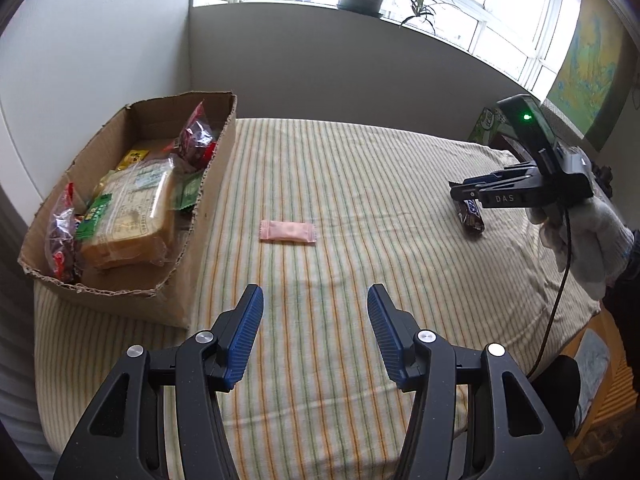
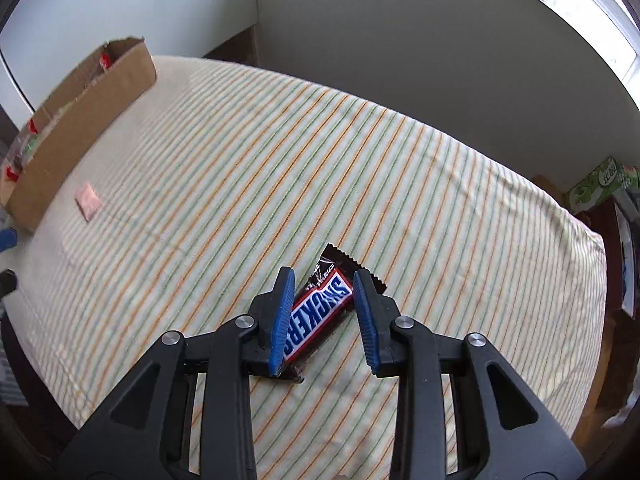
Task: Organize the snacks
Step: 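Grasp the pink candy with the left tool while the right tool lifts the Snickers bar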
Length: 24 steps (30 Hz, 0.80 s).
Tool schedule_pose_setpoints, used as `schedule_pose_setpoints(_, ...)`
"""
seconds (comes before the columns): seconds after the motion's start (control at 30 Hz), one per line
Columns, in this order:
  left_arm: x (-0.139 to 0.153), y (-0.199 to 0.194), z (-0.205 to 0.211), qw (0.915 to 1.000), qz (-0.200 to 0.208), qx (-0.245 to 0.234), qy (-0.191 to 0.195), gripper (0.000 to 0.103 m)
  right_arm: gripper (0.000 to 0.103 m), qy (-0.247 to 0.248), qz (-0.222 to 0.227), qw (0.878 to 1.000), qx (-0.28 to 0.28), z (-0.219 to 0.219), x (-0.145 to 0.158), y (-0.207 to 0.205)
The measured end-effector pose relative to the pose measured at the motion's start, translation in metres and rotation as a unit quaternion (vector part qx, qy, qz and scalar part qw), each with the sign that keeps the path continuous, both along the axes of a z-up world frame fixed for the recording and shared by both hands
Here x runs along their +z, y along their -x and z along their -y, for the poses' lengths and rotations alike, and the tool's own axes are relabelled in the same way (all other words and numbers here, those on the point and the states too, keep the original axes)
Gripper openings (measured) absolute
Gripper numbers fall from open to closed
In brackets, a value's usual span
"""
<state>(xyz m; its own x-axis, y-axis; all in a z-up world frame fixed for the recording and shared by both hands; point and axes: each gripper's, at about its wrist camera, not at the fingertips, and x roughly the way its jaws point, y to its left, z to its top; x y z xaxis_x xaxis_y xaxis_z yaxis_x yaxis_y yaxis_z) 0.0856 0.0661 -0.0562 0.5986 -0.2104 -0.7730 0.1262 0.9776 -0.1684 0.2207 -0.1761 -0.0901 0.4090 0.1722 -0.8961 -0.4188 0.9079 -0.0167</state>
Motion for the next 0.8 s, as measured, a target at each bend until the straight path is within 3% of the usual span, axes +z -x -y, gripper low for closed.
schedule_pose_setpoints(0.1, -0.007, -0.014, 0.005, 0.9998, -0.016, 0.001, 0.012, 0.054, 0.045, -0.060, 0.035, 0.997, -0.019, 0.015, 0.024, 0.027)
schedule_pose_setpoints(0.2, -0.015, -0.029, 0.007, 0.9988, -0.041, 0.005, 0.024, 0.054, 0.047, -0.099, 0.054, 0.993, -0.027, 0.021, 0.033, 0.046)
schedule_pose_setpoints(0.53, -0.040, -0.077, 0.000, 0.9948, -0.085, 0.046, 0.035, 0.053, 0.047, -0.140, -0.003, 0.989, -0.048, 0.038, -0.001, 0.033)
schedule_pose_setpoints(0.8, -0.046, -0.098, 0.018, 0.9964, -0.078, 0.029, 0.013, 0.053, 0.047, -0.164, -0.027, 0.984, -0.060, 0.049, -0.016, 0.015)
